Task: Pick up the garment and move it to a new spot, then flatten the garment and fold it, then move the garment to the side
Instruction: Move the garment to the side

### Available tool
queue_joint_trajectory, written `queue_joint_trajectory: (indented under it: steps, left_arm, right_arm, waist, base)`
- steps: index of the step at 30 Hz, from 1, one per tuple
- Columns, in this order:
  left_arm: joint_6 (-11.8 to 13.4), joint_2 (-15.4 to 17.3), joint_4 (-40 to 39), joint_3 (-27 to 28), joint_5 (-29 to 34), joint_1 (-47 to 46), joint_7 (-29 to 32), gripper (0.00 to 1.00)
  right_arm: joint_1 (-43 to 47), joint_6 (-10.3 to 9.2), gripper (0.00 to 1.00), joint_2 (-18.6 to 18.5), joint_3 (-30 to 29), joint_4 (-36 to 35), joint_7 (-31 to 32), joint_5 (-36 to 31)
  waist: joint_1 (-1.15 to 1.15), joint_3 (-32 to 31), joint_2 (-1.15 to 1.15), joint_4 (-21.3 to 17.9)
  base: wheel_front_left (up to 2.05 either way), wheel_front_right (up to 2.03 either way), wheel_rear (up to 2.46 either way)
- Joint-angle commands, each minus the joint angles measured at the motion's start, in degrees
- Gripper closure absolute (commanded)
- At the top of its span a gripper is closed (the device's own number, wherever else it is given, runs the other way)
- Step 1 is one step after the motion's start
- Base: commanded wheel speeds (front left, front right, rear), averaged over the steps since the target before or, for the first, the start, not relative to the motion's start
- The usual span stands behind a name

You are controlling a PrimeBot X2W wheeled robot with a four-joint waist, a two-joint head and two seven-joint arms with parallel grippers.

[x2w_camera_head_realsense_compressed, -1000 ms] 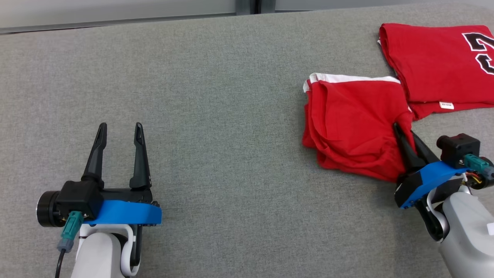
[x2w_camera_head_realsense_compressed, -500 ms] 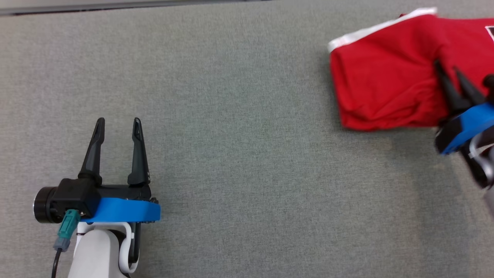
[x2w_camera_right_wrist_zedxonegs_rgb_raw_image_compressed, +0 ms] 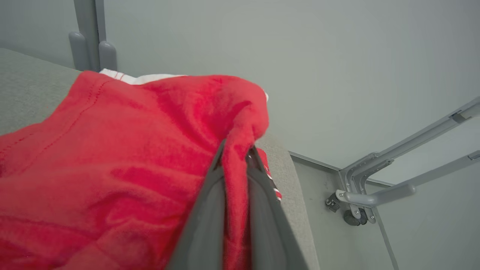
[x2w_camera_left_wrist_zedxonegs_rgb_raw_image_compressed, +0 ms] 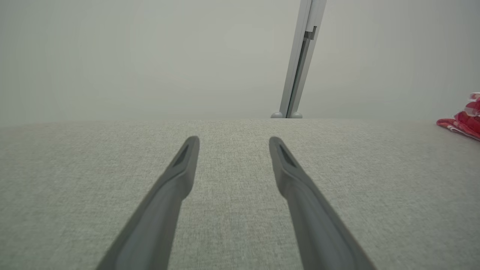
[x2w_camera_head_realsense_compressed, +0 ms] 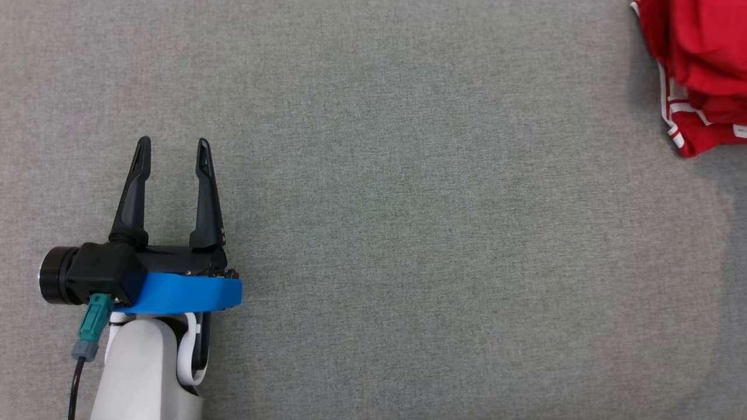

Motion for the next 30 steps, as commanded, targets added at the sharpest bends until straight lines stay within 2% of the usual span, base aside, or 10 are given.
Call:
queue_joint_trajectory:
  steps: [1,5,12,15,16,17,24,30]
  left_arm:
    - [-0.22,-0.03,-0.30,-0.13,0.24,-1.29,-0.24,0.00]
    - [-0.34,-0.04,-0.46,0.02,0.30,-1.42,-0.24,0.00]
    - [-0.34,-0.05,-0.55,0.68,0.15,-1.12,-0.24,0.00]
    - [-0.16,-0.06,-0.51,0.44,-0.09,-1.57,-0.24,0.00]
    - [-0.07,-0.06,-0.50,0.43,-0.19,-1.66,-0.24,0.00]
    - [-0.01,-0.06,-0.44,0.42,-0.23,-1.70,-0.24,0.00]
    - [0.28,-0.06,0.63,0.97,-0.68,-0.09,-0.24,0.00]
    - [0.62,-0.06,1.44,1.37,-1.35,2.04,-0.25,0.00]
  right_arm:
    - [-1.51,0.00,1.00,-0.73,0.20,0.79,0.00,-0.25]
    - [-3.69,0.00,1.00,-2.71,1.76,3.40,0.50,-2.56]
    - [-6.91,0.00,1.00,-2.52,2.41,6.97,0.40,-3.10]
    - [-8.11,0.00,0.62,-2.63,2.65,8.86,0.61,-3.42]
    - [-8.49,0.00,0.15,-2.65,2.65,9.44,0.34,-3.66]
    - [-8.69,0.00,0.00,-2.49,2.71,9.94,0.14,-3.66]
    - [-9.90,0.00,0.00,-1.09,2.03,13.17,-4.08,-5.49]
    - [-8.13,0.00,0.00,2.30,1.99,14.00,-8.65,-6.76]
  waist:
    - [-0.01,0.36,0.00,0.30]
    - [-0.01,0.84,0.00,0.73]
    - [-0.01,1.43,0.00,1.00]
    - [-0.01,1.70,0.00,1.25]
    - [-0.01,1.74,0.00,1.29]
    - [-0.01,1.72,0.00,1.34]
    - [-0.01,-1.15,0.00,1.42]
    - [-0.01,-5.68,0.00,1.51]
  base:
    - [0.00,0.00,0.00]
    - [0.00,0.00,0.00]
    - [0.00,0.00,0.00]
    - [0.00,0.00,0.00]
    - [0.00,0.00,0.00]
    - [0.00,0.00,0.00]
    - [0.00,0.00,0.00]
    - [0.00,0.00,0.00]
